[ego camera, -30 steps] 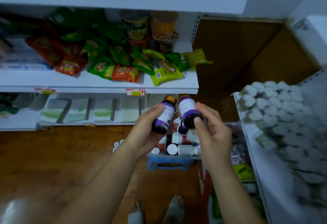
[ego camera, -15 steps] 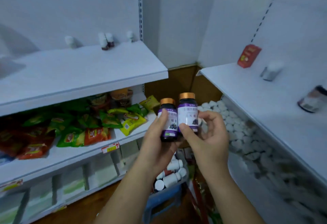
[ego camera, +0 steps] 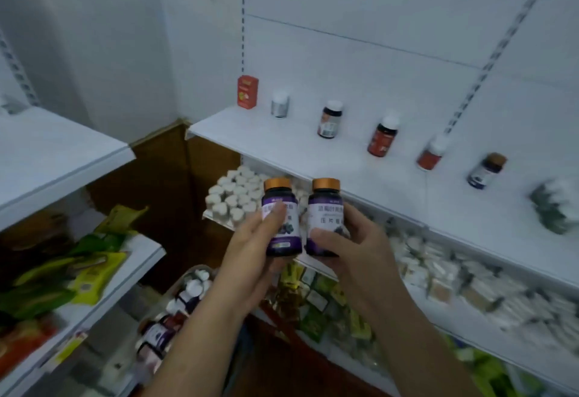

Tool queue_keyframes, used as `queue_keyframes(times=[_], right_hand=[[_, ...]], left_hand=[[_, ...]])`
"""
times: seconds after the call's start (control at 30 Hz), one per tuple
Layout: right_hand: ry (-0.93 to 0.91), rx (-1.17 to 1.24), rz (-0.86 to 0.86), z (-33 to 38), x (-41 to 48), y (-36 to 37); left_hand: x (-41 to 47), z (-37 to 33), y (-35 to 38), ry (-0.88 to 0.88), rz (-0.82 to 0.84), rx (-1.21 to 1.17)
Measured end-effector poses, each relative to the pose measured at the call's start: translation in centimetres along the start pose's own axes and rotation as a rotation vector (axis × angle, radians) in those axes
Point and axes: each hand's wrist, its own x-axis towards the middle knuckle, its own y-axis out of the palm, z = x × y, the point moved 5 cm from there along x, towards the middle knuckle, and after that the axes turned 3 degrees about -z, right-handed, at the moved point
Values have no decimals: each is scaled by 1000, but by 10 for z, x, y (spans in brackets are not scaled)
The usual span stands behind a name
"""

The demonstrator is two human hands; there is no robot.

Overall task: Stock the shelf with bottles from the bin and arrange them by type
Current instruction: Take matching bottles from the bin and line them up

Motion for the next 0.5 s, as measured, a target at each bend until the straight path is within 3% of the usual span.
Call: queue_keyframes(times=[0.5], right_hand=[[-229,91,-403,97,-135,-223]], left_hand=[[-62,91,238,-20,406,251]])
